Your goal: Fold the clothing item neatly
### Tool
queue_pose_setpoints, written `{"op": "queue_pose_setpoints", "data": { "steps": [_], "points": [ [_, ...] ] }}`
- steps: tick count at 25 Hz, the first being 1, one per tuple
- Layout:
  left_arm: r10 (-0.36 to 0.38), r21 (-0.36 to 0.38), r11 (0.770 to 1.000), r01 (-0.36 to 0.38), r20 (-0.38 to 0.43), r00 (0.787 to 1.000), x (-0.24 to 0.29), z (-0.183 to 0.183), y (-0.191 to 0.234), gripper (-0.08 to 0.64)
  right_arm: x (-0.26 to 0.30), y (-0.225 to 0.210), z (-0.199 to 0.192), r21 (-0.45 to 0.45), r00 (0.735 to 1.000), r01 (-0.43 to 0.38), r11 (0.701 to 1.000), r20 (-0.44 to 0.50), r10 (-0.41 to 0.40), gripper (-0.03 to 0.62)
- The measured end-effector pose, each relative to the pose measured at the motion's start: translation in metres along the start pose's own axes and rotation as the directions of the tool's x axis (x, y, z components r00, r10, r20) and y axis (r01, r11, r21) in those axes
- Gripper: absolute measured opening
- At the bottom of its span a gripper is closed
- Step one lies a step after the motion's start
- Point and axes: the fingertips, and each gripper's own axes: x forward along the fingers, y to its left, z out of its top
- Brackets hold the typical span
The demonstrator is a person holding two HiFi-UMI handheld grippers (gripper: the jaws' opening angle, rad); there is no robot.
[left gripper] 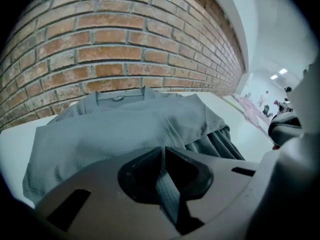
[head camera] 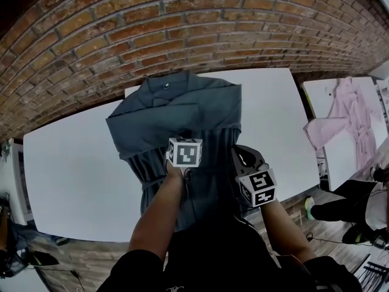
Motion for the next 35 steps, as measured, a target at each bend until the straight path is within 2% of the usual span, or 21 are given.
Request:
{"op": "queue_pose_setpoints", "data": {
  "steps": [5, 10, 16, 23, 27, 33, 35],
  "points": [
    [-0.007, -0.016, 1.0, 0.009, 0.108, 0.994, -0.029, 0.012, 0.013, 0.002, 0.005, 0.009, 0.008, 0.027, 1.0, 0.008, 1.0, 0.016, -0.009, 0.002],
    [0.009, -0.014, 1.0, -0.007, 0.16, 0.987, -0.068, 0.012, 0.049, -0.002, 0.016, 0.037, 0.028, 0.033, 0.999, 0.002, 0.999, 0.051, -0.004, 0.002],
    [0.029, 0.022, 0.999, -0.034, 0.187, 0.982, -0.119, 0.007, 0.104, -0.003, 0.03, 0.08, 0.055, -0.018, 0.997, -0.004, 1.0, 0.082, 0.005, 0.002],
    [0.024, 0.107, 0.993, -0.045, 0.19, 0.981, -0.149, 0.003, 0.143, -0.003, 0.046, 0.111, 0.076, -0.014, 0.996, -0.033, 0.999, 0.079, 0.034, 0.002],
    [-0.014, 0.07, 0.998, 0.0, 0.208, 0.978, -0.151, 0.017, 0.156, -0.003, 0.052, 0.105, 0.092, -0.024, 0.996, -0.038, 0.999, 0.08, 0.039, 0.0],
    [-0.011, 0.179, 0.983, -0.035, 0.252, 0.968, -0.139, 0.069, 0.175, -0.002, 0.083, 0.068, 0.119, -0.125, 0.991, -0.116, 0.985, 0.049, 0.123, 0.0],
    [-0.001, 0.173, 0.984, -0.047, 0.265, 0.964, -0.129, 0.089, 0.188, -0.002, 0.099, 0.049, 0.126, -0.142, 0.986, -0.163, 0.976, 0.021, 0.168, 0.0]
  ]
}}
